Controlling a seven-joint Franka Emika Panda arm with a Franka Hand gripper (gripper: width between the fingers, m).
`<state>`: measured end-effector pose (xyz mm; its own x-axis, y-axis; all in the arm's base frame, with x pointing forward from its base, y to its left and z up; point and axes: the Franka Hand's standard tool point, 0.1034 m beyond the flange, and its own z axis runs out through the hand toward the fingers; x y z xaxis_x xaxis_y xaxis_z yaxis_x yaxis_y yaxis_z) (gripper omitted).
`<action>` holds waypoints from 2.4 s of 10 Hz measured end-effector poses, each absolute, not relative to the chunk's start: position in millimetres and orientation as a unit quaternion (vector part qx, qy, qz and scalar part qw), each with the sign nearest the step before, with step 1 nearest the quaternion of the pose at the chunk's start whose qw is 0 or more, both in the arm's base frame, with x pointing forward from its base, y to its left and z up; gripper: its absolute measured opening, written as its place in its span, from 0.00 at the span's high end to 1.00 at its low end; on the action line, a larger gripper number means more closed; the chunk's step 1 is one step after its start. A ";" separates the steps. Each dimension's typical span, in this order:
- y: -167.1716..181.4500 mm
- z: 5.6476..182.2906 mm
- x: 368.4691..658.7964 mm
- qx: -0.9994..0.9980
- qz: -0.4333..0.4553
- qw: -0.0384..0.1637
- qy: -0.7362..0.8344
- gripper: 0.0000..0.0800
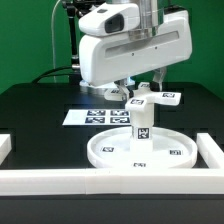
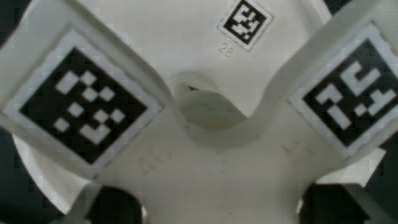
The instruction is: Assemble round table
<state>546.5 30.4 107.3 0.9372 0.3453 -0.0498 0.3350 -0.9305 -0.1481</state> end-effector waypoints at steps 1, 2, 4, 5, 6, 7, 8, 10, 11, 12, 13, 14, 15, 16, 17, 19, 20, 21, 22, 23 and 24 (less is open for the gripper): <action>32.6 107.5 546.7 -0.989 0.041 0.068 -0.123 0.45; 32.6 107.8 547.1 -0.990 0.040 0.067 -0.120 0.45; 34.5 108.0 547.7 -0.996 0.044 0.065 -0.043 0.45; 35.6 108.3 548.4 -0.997 0.045 0.064 -0.003 0.45; 36.7 108.5 549.0 -0.996 0.045 0.065 0.027 0.45; 36.6 108.5 549.6 -0.995 0.046 0.064 0.063 0.45; 35.9 107.7 549.8 -0.987 0.045 0.073 0.133 0.45; 39.1 106.4 546.0 -0.959 0.024 0.069 0.273 0.45; 39.1 106.1 544.4 -0.944 0.020 0.068 0.321 0.45; 39.0 106.1 546.6 -0.922 0.016 0.069 0.381 0.45; 38.6 106.1 548.3 -0.900 0.015 0.074 0.429 0.45; 37.9 106.0 548.9 -0.872 0.020 0.080 0.482 0.45; 37.5 106.0 549.5 -0.854 0.025 0.087 0.512 0.45; 38.1 106.3 550.6 -0.817 0.029 0.093 0.568 0.45; 38.9 106.5 551.2 -0.781 0.032 0.092 0.617 0.45; 38.8 106.2 551.9 -0.717 0.040 0.092 0.690 0.45; 38.3 106.3 554.0 -0.693 0.040 0.097 0.714 0.45; 38.1 106.3 554.2 -0.686 0.042 0.099 0.720 0.45; 39.7 106.8 554.8 -0.656 0.048 0.103 0.746 0.45; 41.8 106.7 554.6 -0.652 0.050 0.105 0.750 0.34; 42.1 107.3 554.4 -0.665 0.050 0.105 0.738 0.22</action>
Offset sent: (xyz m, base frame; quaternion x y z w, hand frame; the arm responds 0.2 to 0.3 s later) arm 0.0000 0.0000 0.0000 0.0000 0.0000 0.1296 0.9916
